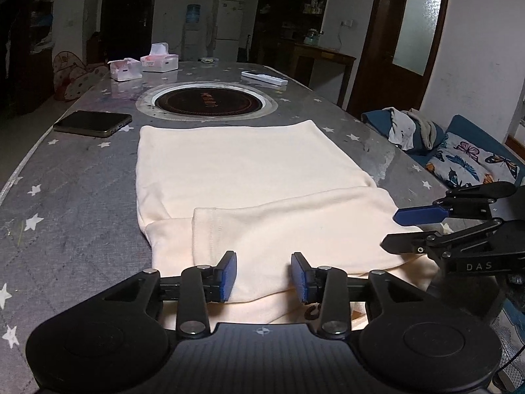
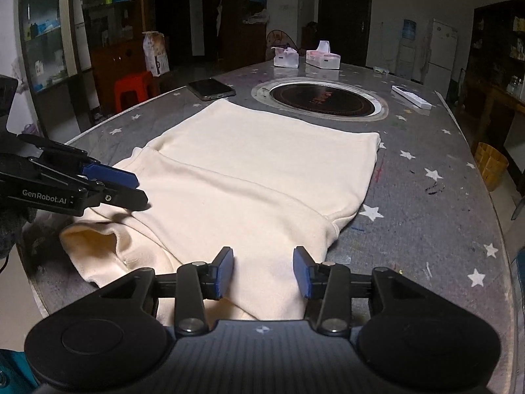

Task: Fold clothes

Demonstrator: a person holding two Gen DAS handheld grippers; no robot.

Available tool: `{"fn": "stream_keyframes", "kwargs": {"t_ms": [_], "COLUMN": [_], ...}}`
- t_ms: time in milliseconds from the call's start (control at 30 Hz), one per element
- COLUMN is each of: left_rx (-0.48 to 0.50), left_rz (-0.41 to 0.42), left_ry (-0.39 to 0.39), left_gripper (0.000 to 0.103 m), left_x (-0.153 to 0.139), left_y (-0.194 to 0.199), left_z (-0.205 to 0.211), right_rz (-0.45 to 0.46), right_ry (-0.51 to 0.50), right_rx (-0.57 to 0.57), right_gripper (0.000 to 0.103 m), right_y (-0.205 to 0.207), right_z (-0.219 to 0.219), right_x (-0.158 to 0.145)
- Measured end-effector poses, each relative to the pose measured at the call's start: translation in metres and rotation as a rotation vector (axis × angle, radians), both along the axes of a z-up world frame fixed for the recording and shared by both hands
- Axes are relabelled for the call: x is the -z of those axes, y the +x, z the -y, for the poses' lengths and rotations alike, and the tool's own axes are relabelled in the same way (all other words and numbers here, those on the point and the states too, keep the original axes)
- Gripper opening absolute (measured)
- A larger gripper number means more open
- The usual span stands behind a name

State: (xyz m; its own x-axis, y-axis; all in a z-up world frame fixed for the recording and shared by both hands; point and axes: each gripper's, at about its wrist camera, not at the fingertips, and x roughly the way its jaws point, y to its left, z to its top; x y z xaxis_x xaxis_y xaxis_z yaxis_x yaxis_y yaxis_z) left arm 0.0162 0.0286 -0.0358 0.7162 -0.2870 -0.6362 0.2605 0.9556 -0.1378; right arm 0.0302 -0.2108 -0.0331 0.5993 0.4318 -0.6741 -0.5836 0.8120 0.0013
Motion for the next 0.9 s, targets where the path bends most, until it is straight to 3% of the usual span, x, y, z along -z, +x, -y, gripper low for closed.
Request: {"fn": "stream_keyframes", "kwargs": {"t_ms": [433, 700, 900], "left_rx": [0.042, 0.161, 0.261], "left_rz": [0.037, 0.086, 0.13], "left_ry": [0.049, 0.156, 0.258], "left_gripper": [0.049, 0.052, 0.052], "left_x": [-0.014, -0.022, -0.009], "left_y": [-0.03, -0.072, -0.082], "left_z": [-0.008, -0.011, 0.0], "right_rz": [0.029, 0.031, 0.066], "right_ry": [-0.038, -0.089, -0.119], "right_rx": [-0.033, -0.045, -0.091], "right_gripper": [0.053, 0.057, 0.057], "right_y": [-0.014, -0.024, -0.04], "right_z": [-0.001, 0.005, 0.011], "right_x": [-0.004, 0.003, -0.006]}}
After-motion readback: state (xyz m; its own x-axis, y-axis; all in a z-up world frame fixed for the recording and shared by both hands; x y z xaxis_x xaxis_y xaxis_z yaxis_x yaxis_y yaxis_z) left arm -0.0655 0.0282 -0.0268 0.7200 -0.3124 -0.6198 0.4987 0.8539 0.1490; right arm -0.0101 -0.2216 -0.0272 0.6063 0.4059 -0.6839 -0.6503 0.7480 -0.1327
